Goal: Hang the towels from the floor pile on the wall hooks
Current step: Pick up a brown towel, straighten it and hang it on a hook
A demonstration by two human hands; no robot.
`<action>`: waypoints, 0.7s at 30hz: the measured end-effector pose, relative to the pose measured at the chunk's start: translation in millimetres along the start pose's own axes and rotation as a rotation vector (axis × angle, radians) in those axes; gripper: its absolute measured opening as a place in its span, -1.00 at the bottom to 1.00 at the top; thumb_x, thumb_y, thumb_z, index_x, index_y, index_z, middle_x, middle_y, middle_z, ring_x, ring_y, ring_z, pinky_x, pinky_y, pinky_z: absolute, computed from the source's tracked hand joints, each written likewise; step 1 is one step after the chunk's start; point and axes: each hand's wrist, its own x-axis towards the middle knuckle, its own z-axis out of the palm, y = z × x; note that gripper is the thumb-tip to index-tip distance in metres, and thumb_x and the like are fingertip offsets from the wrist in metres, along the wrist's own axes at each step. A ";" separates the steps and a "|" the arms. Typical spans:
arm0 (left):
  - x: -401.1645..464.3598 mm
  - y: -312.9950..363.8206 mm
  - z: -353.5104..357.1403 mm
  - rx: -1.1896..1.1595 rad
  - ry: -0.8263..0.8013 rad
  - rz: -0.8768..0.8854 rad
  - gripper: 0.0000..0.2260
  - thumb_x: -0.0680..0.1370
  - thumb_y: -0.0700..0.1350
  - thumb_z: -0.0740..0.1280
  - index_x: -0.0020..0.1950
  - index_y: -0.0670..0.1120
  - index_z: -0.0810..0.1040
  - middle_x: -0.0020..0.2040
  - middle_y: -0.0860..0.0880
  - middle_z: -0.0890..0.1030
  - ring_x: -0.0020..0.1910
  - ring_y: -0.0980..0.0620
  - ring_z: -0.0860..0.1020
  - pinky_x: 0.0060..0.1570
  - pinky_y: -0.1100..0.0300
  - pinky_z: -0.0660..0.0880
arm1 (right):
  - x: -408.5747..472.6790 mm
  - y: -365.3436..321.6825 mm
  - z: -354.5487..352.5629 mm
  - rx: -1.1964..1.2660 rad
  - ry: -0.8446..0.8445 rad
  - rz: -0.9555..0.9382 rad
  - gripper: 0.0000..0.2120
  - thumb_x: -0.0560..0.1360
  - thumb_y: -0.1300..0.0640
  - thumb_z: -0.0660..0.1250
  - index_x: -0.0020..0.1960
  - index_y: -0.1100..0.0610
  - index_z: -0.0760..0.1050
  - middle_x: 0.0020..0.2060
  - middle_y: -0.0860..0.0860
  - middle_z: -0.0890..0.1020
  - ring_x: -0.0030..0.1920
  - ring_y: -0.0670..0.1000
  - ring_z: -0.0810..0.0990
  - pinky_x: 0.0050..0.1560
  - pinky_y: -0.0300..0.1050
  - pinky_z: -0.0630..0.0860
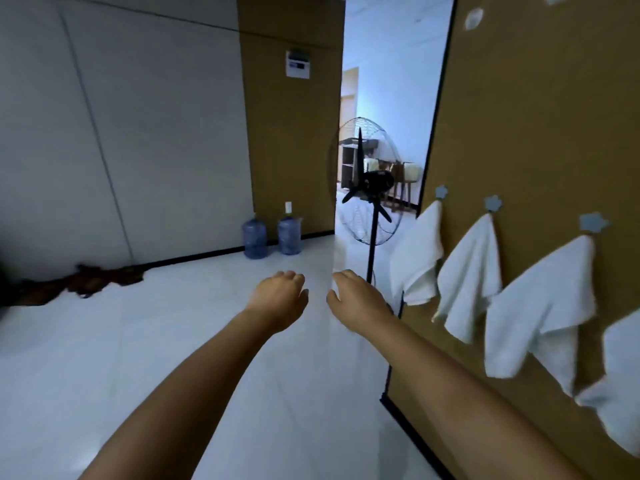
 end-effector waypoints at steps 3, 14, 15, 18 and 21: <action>-12.3 -73.2 -3.6 0.036 -0.012 -0.129 -0.68 0.63 0.01 0.09 0.28 -0.13 0.43 0.23 -0.10 0.50 0.18 -0.07 0.46 0.14 0.09 0.43 | 42.9 -58.0 35.4 0.040 -0.047 -0.098 -0.64 0.62 0.07 0.09 0.35 0.20 0.33 0.30 0.11 0.40 0.24 0.12 0.43 0.16 -0.09 0.38; -26.8 -256.1 26.8 0.142 -0.079 -0.504 -0.70 0.63 -0.01 0.08 0.23 -0.15 0.43 0.17 -0.10 0.51 0.16 -0.07 0.46 0.05 0.11 0.41 | 163.4 -186.4 153.3 0.075 -0.219 -0.463 -0.63 0.62 0.06 0.08 0.37 0.18 0.33 0.32 0.08 0.42 0.26 0.09 0.43 0.22 -0.07 0.40; -21.8 -268.1 30.7 0.146 -0.081 -0.527 -0.70 0.63 -0.01 0.09 0.24 -0.14 0.43 0.17 -0.09 0.51 0.17 -0.06 0.46 0.05 0.11 0.42 | 175.7 -191.6 160.4 0.068 -0.226 -0.493 -0.64 0.62 0.06 0.08 0.36 0.18 0.33 0.31 0.08 0.42 0.25 0.09 0.43 0.21 -0.06 0.41; 8.4 -306.3 43.6 0.156 -0.077 -0.583 -0.70 0.63 -0.01 0.10 0.24 -0.14 0.43 0.17 -0.09 0.52 0.15 -0.06 0.46 0.04 0.12 0.43 | 229.5 -205.5 183.2 0.069 -0.230 -0.563 -0.64 0.62 0.06 0.08 0.36 0.18 0.34 0.30 0.07 0.43 0.25 0.08 0.44 0.21 -0.07 0.41; 47.5 -341.8 51.7 0.169 -0.060 -0.611 -0.71 0.63 -0.02 0.10 0.24 -0.14 0.44 0.15 -0.08 0.52 0.13 -0.05 0.47 0.03 0.14 0.44 | 286.8 -218.0 197.2 0.070 -0.226 -0.611 -0.65 0.62 0.07 0.09 0.36 0.17 0.34 0.30 0.07 0.43 0.25 0.07 0.45 0.21 -0.09 0.42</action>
